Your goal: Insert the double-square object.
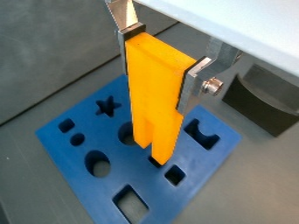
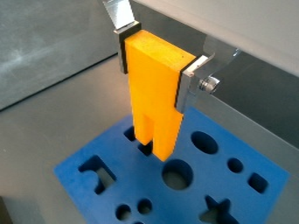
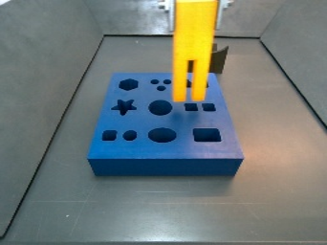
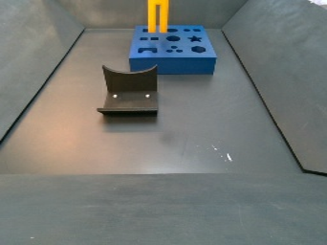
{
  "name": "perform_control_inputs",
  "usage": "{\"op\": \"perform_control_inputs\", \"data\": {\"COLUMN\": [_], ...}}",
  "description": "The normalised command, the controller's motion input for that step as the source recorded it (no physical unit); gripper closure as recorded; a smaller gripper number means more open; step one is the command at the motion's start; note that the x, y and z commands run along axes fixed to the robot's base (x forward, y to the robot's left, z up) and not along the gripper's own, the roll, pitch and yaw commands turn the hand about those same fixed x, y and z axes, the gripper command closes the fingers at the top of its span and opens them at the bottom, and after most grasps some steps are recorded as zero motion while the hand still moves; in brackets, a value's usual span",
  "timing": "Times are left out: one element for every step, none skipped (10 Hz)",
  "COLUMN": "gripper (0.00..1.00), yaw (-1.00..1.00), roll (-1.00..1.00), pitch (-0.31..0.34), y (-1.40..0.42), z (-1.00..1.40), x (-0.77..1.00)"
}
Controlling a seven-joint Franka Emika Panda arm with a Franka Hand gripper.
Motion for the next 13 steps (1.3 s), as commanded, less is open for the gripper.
{"op": "perform_control_inputs", "data": {"gripper": [1.00, 1.00, 1.00, 1.00, 1.00, 1.00, 1.00, 1.00, 1.00, 1.00, 1.00, 1.00, 1.00], "yaw": [0.00, 0.00, 0.00, 0.00, 0.00, 0.00, 0.00, 0.00, 0.00, 0.00, 0.00, 0.00, 0.00], "roll": [0.27, 0.24, 0.27, 0.26, 0.26, 0.16, 0.02, 0.03, 0.10, 0.09, 0.05, 0.02, 0.01], "pitch": [0.149, 0.151, 0.166, 0.149, 0.153, 0.057, 0.000, 0.013, 0.043, 0.004, 0.004, 0.000, 0.000], "y": [-0.15, -0.11, -0.11, -0.16, -0.17, -0.02, 0.00, 0.00, 0.00, 0.00, 0.00, 0.00, 0.00], "z": [0.16, 0.03, 0.00, -0.23, -0.25, -0.25, -0.13, -0.08, -0.05, -0.19, -0.12, -0.08, -0.10], "x": [0.99, 1.00, 0.99, 0.93, 0.97, 0.51, 0.00, 0.00, 0.15, 0.00, -0.09, -0.16, -0.11]}}
